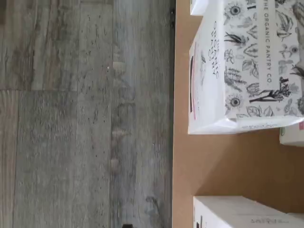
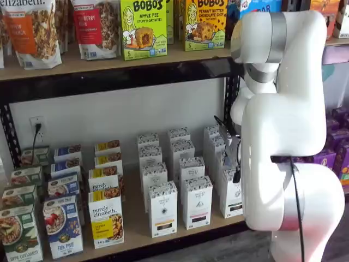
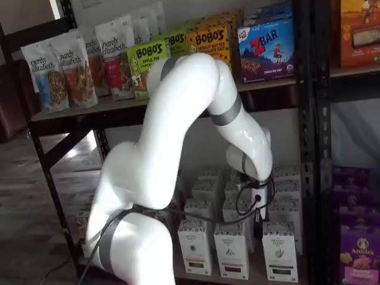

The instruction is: Pick up the white box with a green strip in the middle, on the bottom shelf, the sixth box from the left

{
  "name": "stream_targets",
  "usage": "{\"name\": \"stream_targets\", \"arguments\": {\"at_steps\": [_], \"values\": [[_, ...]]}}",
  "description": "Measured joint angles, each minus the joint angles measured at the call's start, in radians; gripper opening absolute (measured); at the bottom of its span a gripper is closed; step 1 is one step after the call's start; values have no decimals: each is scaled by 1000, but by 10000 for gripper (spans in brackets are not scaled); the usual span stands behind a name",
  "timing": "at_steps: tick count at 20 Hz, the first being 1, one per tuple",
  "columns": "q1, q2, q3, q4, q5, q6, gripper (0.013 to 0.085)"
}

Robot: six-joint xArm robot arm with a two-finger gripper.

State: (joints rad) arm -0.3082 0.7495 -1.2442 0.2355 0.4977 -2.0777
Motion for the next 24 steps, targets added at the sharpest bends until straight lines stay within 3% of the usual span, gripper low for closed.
{"name": "stream_targets", "arguments": {"at_steps": [6,13,24], "values": [[10,23,-89,-38,74,50,850],[15,81,-154,-99,83,107,850],[2,231,-305,-141,72,130,850]]}}
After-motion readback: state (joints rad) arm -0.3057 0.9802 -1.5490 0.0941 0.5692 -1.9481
